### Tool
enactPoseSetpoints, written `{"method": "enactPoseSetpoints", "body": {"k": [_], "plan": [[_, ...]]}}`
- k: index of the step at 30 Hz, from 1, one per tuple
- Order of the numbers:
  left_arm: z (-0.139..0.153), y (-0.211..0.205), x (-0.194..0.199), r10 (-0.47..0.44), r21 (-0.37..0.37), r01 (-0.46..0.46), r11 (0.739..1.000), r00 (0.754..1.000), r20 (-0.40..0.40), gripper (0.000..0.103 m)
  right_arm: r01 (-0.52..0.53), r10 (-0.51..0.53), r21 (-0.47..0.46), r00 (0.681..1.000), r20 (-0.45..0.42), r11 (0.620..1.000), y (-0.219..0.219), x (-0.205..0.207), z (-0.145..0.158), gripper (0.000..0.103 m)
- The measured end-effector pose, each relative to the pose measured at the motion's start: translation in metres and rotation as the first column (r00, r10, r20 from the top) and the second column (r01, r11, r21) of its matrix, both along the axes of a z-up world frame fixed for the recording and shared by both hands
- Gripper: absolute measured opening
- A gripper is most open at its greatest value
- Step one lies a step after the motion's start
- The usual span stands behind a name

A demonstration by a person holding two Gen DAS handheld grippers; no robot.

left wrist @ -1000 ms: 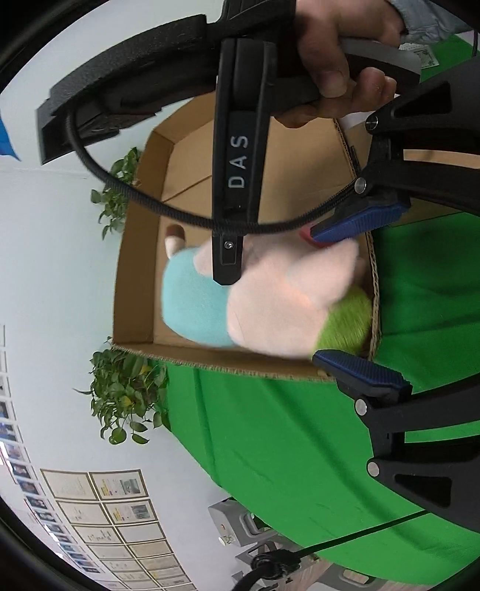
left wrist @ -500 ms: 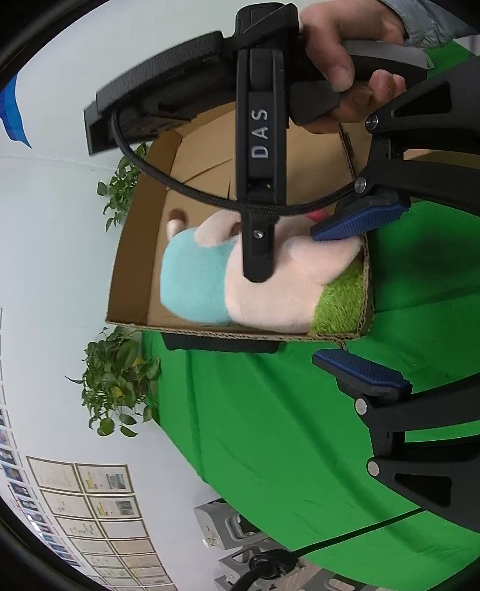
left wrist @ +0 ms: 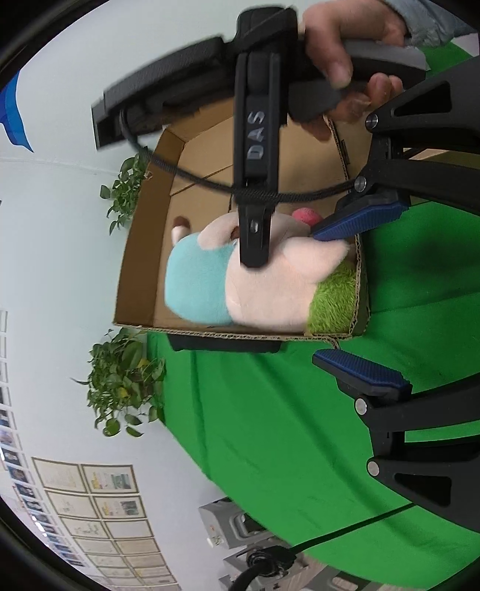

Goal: Organize objects
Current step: 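Lower the plush pig into the tray box and open both grippers, then withdraw both grippers from the tray toward the long brown box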

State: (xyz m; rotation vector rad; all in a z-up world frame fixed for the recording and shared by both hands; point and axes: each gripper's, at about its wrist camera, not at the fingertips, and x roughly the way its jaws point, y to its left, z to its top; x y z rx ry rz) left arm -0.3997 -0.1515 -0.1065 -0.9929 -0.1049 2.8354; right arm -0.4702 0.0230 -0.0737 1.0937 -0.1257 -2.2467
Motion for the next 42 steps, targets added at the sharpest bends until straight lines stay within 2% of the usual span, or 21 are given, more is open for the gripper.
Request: {"method": "enactPoseSetpoints", "body": {"k": [2,4,6,10,14,18,26,29,30,32,33,34,35,36,37,38,42], "plan": [[0.009,0.003,0.008,0.023,-0.024,-0.023,0.999,0.999,-0.022,0.067,0.056,-0.05,0.065,0.995,-0.089,0.996,0.007,0.02,0.015,0.083],[0.021,0.007,0.019,0.065,-0.067,-0.07,0.995,0.995,-0.072,0.089,0.12,-0.105,0.094,0.982,-0.156,0.988,0.018,0.039,0.026,0.094],[0.033,0.015,0.033,0.087,-0.09,-0.1,0.991,0.988,-0.129,0.102,0.219,-0.19,0.113,0.957,-0.22,0.969,0.039,0.067,0.036,0.103],[0.046,0.038,0.057,0.078,-0.09,-0.093,0.992,0.983,-0.165,0.103,0.363,-0.308,0.153,0.905,-0.294,0.919,0.075,0.118,0.038,0.103],[0.049,0.068,0.078,0.043,-0.09,-0.06,0.994,0.983,-0.176,0.103,0.434,-0.373,0.162,0.876,-0.305,0.886,0.106,0.158,0.029,0.103],[0.049,0.091,0.1,0.022,-0.048,-0.031,0.998,0.985,-0.169,0.103,0.465,-0.399,0.175,0.863,-0.311,0.868,0.126,0.184,0.023,0.103],[0.048,0.113,0.116,0.007,-0.035,-0.012,0.999,0.99,-0.141,0.103,0.479,-0.407,0.194,0.857,-0.316,0.856,0.136,0.205,0.015,0.103],[0.044,0.116,0.118,0.006,-0.046,-0.012,0.999,0.993,-0.117,0.102,0.481,-0.419,0.177,0.858,-0.298,0.859,0.139,0.209,0.012,0.1],[0.043,0.116,0.117,0.01,-0.048,-0.015,0.999,0.994,-0.111,0.101,0.485,-0.422,0.177,0.856,-0.3,0.857,0.14,0.21,0.011,0.096],[0.041,0.116,0.118,0.013,-0.052,-0.018,0.998,0.994,-0.106,0.094,0.485,-0.424,0.175,0.856,-0.297,0.857,0.141,0.211,0.011,0.082],[0.041,0.117,0.119,0.01,-0.047,-0.015,0.999,0.995,-0.104,0.085,0.484,-0.423,0.177,0.856,-0.297,0.857,0.141,0.211,0.011,0.069],[0.041,0.115,0.12,0.008,-0.042,-0.012,0.999,0.995,-0.099,0.069,0.484,-0.421,0.181,0.857,-0.298,0.856,0.14,0.21,0.011,0.062],[0.041,0.115,0.119,-0.003,-0.033,0.0,0.999,0.996,-0.088,0.058,0.484,-0.42,0.186,0.857,-0.298,0.855,0.14,0.211,0.01,0.045],[0.04,0.115,0.118,-0.024,-0.022,0.022,1.0,0.997,-0.076,0.031,0.483,-0.42,0.188,0.858,-0.296,0.855,0.14,0.21,0.009,0.026],[0.039,0.114,0.118,-0.036,-0.016,0.035,0.999,0.997,-0.064,0.007,0.483,-0.421,0.184,0.858,-0.293,0.856,0.14,0.21,0.008,0.016],[0.038,0.116,0.116,-0.044,-0.021,0.043,0.999,0.998,-0.05,0.003,0.48,-0.419,0.182,0.859,-0.293,0.858,0.14,0.21,0.008,0.012],[0.04,0.117,0.123,-0.038,-0.041,0.034,0.999,0.995,-0.094,0.007,0.479,-0.414,0.169,0.856,-0.31,0.862,0.139,0.213,0.009,0.01]]}}
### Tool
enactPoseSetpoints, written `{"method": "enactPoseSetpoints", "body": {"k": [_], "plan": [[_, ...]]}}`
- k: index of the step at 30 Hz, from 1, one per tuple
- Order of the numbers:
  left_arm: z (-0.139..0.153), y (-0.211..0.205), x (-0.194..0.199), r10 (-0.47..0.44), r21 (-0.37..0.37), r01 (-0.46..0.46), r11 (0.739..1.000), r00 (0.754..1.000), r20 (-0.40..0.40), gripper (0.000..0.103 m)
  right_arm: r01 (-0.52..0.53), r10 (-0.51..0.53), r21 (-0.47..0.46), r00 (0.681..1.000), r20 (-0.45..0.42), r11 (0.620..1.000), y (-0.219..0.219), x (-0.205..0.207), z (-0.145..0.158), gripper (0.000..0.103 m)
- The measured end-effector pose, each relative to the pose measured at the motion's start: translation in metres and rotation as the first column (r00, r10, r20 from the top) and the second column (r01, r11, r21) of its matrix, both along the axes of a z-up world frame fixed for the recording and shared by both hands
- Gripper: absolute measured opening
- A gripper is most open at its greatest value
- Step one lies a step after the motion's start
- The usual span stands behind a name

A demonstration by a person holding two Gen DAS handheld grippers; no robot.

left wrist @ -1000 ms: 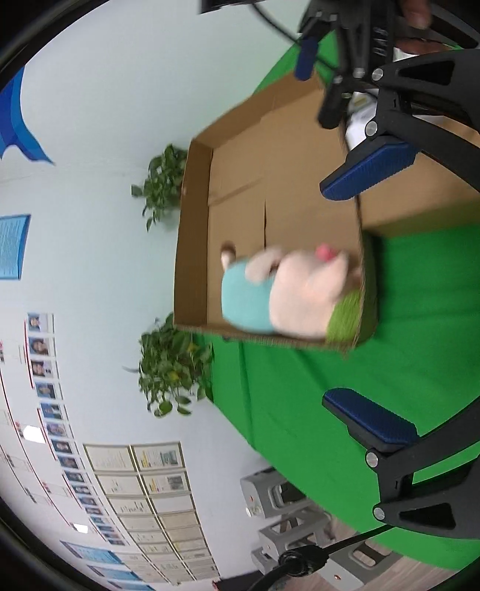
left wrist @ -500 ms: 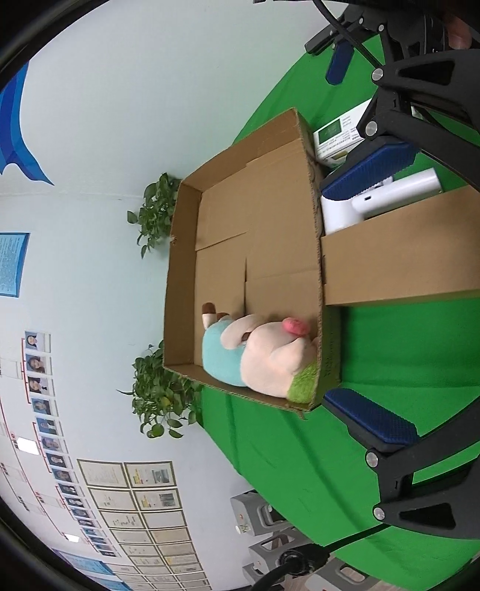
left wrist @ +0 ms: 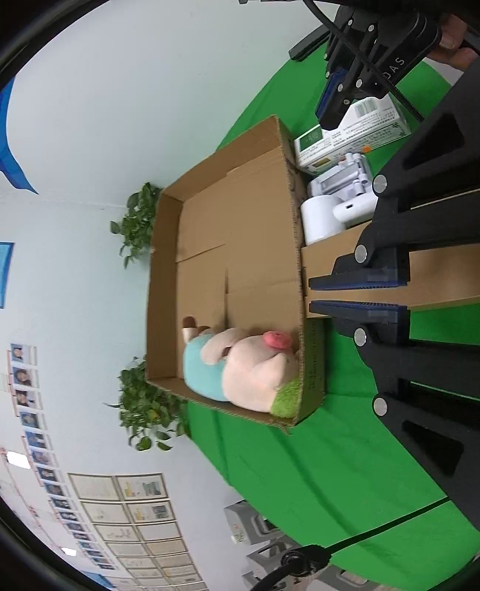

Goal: Organize objects
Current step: 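Withdraw both grippers from the tray toward the long brown box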

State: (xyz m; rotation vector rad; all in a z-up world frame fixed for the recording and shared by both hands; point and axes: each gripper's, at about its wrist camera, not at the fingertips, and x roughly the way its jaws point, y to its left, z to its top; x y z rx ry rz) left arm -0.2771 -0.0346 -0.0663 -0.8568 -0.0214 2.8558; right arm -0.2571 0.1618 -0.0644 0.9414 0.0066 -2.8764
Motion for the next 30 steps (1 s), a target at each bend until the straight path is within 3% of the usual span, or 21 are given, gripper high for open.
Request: {"method": "enactPoseSetpoints", "body": {"k": [1,2,3,4,5,6,23,30], "plan": [[0.001,-0.001,0.0,0.012,-0.004,-0.012,1.0,1.0,-0.006,0.024,0.005,-0.005,-0.005,1.0,-0.002,1.0,0.001,0.0,0.0,0.01],[0.002,-0.002,0.001,0.021,-0.005,-0.021,1.0,1.0,-0.008,0.039,0.014,-0.014,-0.008,1.0,-0.002,1.0,0.003,-0.001,0.001,0.016],[0.003,-0.004,0.002,0.027,0.004,-0.027,1.0,1.0,-0.014,0.075,0.023,-0.023,-0.003,1.0,0.003,1.0,0.004,-0.002,0.001,0.04],[0.004,-0.006,0.003,0.041,0.019,-0.04,0.999,0.999,-0.025,0.093,0.031,-0.031,0.0,1.0,0.007,1.0,0.005,-0.003,0.001,0.075],[0.005,-0.009,0.005,0.053,0.032,-0.052,0.998,0.998,-0.035,0.093,0.042,-0.042,0.0,0.999,0.008,0.999,0.007,-0.004,0.001,0.086],[0.006,-0.01,0.005,0.051,0.042,-0.049,0.998,0.998,-0.036,0.093,0.051,-0.051,-0.005,0.999,0.001,0.999,0.009,-0.003,0.001,0.087],[-0.001,-0.002,0.003,-0.028,0.064,0.027,0.998,0.999,0.027,0.093,0.028,-0.028,-0.033,1.0,0.013,0.999,0.018,0.002,0.001,0.087],[-0.005,-0.003,0.0,-0.082,0.12,0.073,0.99,0.994,0.07,0.093,0.009,-0.007,-0.055,0.999,0.031,0.998,0.019,0.002,-0.003,0.087]]}}
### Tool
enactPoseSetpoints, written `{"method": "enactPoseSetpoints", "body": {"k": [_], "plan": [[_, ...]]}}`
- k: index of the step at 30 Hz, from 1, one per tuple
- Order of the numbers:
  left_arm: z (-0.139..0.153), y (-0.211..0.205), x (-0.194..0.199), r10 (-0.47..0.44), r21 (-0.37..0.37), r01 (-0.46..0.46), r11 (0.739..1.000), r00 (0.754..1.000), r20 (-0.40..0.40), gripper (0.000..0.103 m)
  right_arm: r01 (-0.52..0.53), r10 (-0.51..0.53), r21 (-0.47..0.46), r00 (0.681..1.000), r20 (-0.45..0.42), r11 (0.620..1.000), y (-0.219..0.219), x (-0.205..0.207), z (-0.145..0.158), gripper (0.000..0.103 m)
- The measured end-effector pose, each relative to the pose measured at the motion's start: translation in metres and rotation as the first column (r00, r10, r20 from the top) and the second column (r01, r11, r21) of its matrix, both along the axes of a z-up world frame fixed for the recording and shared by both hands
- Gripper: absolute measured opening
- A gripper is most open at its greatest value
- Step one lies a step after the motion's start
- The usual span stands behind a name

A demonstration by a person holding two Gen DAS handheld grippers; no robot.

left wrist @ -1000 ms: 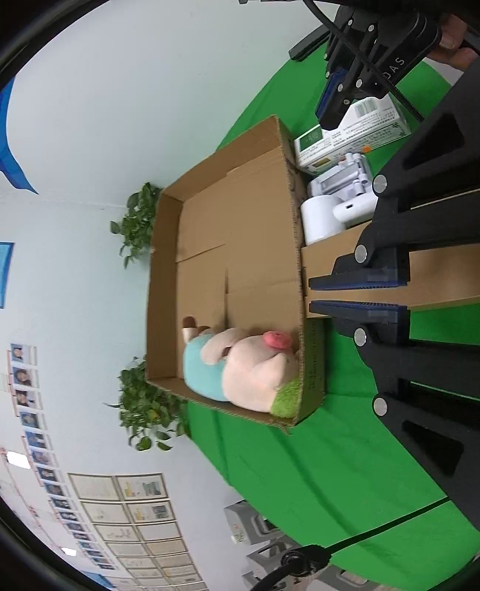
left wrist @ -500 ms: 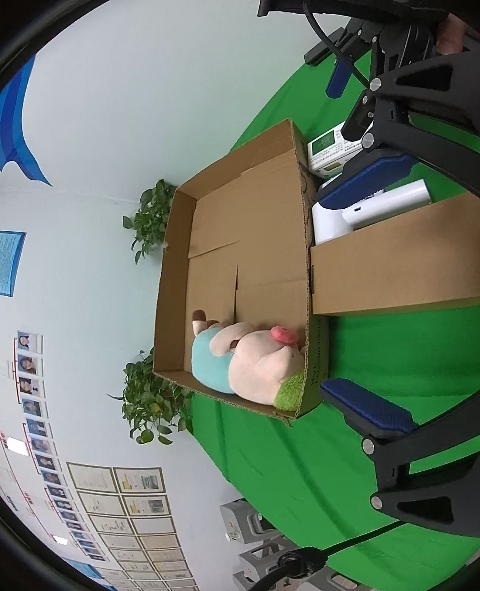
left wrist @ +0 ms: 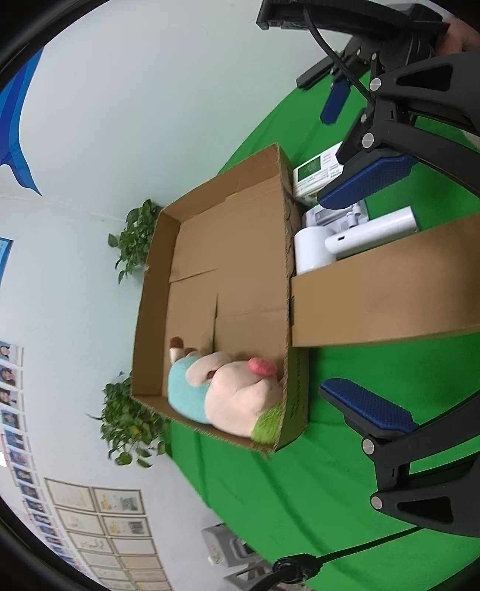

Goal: Organize objects
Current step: 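Withdraw both grippers from the tray toward the long brown box, then grasp the long brown box with the left gripper while the right gripper grasps it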

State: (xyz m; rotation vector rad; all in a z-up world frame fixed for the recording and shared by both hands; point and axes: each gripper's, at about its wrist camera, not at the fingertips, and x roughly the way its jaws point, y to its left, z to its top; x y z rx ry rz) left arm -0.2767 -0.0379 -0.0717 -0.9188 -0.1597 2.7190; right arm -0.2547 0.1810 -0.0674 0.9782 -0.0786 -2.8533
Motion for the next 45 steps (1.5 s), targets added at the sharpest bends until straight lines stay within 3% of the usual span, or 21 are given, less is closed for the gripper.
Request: {"method": "enactPoseSetpoints", "body": {"k": [7,9,14,19,25,27,32,36,45], "plan": [[-0.007,-0.001,0.003,-0.044,0.001,0.045,0.999,0.998,0.033,0.093,-0.102,0.103,-0.055,0.995,0.003,0.993,-0.004,0.008,-0.005,0.087],[-0.01,-0.003,0.004,-0.064,0.009,0.064,0.998,0.997,0.051,0.093,-0.198,0.202,-0.136,0.979,0.014,0.971,-0.005,0.012,-0.009,0.087],[-0.026,-0.017,0.007,-0.128,0.058,0.121,0.991,0.982,0.138,0.093,-0.427,0.452,-0.245,0.89,0.057,0.87,-0.024,0.033,-0.024,0.087],[-0.052,-0.031,0.007,-0.159,0.128,0.131,0.983,0.957,0.244,0.09,-0.532,0.581,-0.328,0.812,0.065,0.781,-0.049,0.048,-0.032,0.087],[-0.083,-0.035,0.005,-0.215,0.217,0.144,0.965,0.911,0.351,0.085,-0.548,0.594,-0.277,0.796,0.118,0.789,-0.08,0.048,-0.041,0.088],[-0.088,-0.037,0.004,-0.253,0.278,0.152,0.948,0.891,0.377,0.085,-0.548,0.586,-0.24,0.799,0.132,0.801,-0.088,0.047,-0.043,0.089],[-0.087,-0.041,0.011,-0.252,0.288,0.148,0.946,0.893,0.372,0.085,-0.533,0.562,-0.197,0.814,0.149,0.823,-0.092,0.049,-0.049,0.092],[-0.087,-0.038,0.019,-0.272,0.282,0.171,0.944,0.888,0.372,0.084,-0.517,0.542,-0.176,0.826,0.152,0.838,-0.094,0.048,-0.052,0.1],[-0.083,-0.04,0.031,-0.257,0.267,0.165,0.949,0.896,0.363,0.082,-0.519,0.542,-0.164,0.825,0.16,0.839,-0.095,0.04,-0.051,0.1]]}}
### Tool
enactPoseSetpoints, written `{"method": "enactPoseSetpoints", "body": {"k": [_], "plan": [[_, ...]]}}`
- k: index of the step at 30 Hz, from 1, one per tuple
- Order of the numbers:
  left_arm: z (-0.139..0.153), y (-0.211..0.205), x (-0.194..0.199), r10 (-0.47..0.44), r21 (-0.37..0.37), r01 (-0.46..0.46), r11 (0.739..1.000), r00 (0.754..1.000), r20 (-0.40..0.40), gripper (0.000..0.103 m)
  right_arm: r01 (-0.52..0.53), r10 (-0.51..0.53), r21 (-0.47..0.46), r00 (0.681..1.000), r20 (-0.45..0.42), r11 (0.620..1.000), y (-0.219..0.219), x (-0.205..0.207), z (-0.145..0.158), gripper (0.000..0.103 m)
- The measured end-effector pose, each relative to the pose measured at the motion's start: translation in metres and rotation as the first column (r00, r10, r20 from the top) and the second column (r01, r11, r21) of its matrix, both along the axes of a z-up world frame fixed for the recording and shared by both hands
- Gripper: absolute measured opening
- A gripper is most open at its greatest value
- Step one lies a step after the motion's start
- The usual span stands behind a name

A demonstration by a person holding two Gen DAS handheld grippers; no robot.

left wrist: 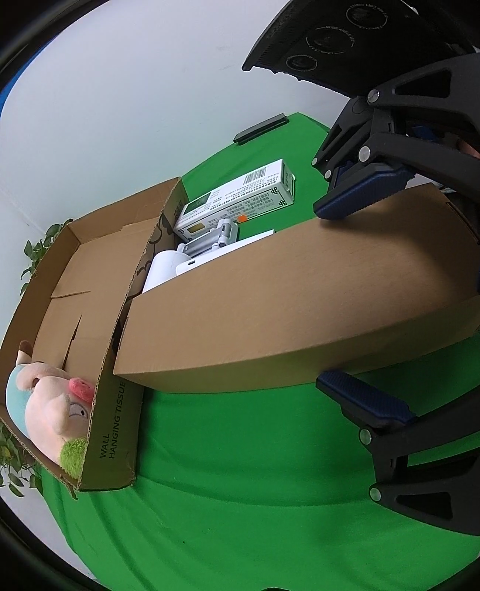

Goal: Organize objects
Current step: 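Grasp the long brown box with the left gripper while the right gripper grasps it, then lift the long brown box upright with both grippers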

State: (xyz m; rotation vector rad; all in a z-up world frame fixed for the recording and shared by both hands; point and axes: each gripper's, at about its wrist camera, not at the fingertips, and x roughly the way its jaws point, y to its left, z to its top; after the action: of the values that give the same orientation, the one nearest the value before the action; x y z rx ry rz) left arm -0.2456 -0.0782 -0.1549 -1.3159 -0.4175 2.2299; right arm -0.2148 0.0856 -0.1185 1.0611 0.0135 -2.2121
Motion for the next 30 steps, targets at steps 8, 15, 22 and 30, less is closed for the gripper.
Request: {"method": "enactPoseSetpoints", "body": {"k": [8,15,22,30], "plan": [[0.001,0.004,0.008,-0.001,-0.006,0.001,1.0,1.0,-0.024,0.081,0.011,-0.011,0.008,1.0,-0.029,1.0,0.0,0.007,0.002,0.099],[0.015,0.009,0.019,0.015,-0.019,-0.016,1.0,0.998,-0.068,0.081,0.059,-0.053,0.04,0.991,-0.12,0.997,0.002,0.007,0.011,0.09],[0.024,0.015,0.02,0.027,-0.038,-0.031,0.999,0.995,-0.1,0.081,0.081,-0.077,0.025,0.987,-0.14,0.996,0.007,0.008,0.016,0.09],[0.04,0.015,0.023,0.032,-0.046,-0.039,0.998,0.991,-0.131,0.081,0.096,-0.096,-0.005,0.981,-0.171,0.995,0.01,0.014,0.027,0.09]]}}
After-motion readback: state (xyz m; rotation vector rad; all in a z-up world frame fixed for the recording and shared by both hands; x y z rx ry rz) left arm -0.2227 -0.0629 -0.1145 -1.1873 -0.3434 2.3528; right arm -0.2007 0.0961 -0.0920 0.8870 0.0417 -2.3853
